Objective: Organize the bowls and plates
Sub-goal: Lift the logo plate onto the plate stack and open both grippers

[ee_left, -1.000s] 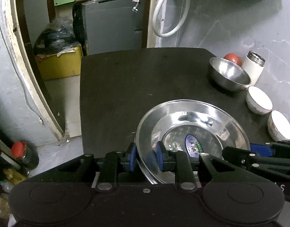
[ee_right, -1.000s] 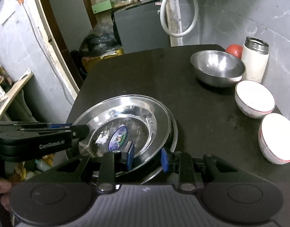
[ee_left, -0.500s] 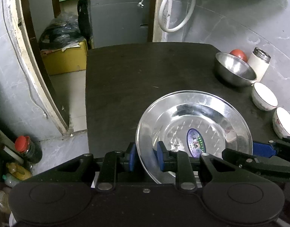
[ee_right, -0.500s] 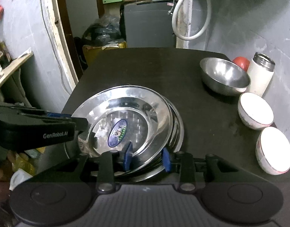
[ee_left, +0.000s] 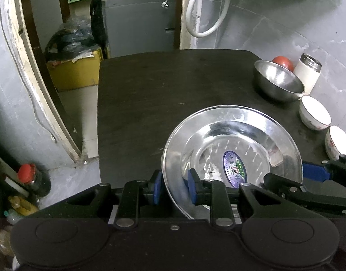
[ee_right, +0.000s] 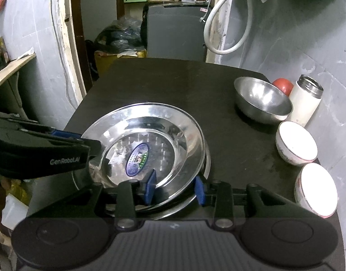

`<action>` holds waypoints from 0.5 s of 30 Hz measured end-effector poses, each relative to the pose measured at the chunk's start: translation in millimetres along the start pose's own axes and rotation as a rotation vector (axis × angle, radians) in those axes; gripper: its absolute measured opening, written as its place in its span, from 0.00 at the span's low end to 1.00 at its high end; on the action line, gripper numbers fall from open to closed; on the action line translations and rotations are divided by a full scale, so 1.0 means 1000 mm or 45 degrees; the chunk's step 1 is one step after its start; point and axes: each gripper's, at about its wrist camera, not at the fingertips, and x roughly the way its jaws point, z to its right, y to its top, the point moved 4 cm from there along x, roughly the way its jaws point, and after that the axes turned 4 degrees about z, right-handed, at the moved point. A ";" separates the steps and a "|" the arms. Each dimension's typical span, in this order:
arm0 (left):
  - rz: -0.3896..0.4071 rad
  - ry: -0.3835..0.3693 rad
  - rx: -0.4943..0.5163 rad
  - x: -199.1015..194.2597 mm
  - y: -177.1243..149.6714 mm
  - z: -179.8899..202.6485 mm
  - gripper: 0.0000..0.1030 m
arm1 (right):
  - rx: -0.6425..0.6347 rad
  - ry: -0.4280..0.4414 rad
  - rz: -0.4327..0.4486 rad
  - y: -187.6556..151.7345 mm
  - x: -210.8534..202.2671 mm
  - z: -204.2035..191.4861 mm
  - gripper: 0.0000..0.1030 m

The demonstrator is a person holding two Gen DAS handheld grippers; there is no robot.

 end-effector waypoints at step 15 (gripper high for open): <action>-0.008 0.031 -0.030 0.000 0.005 0.001 0.31 | 0.049 -0.016 0.029 -0.001 0.004 0.015 0.55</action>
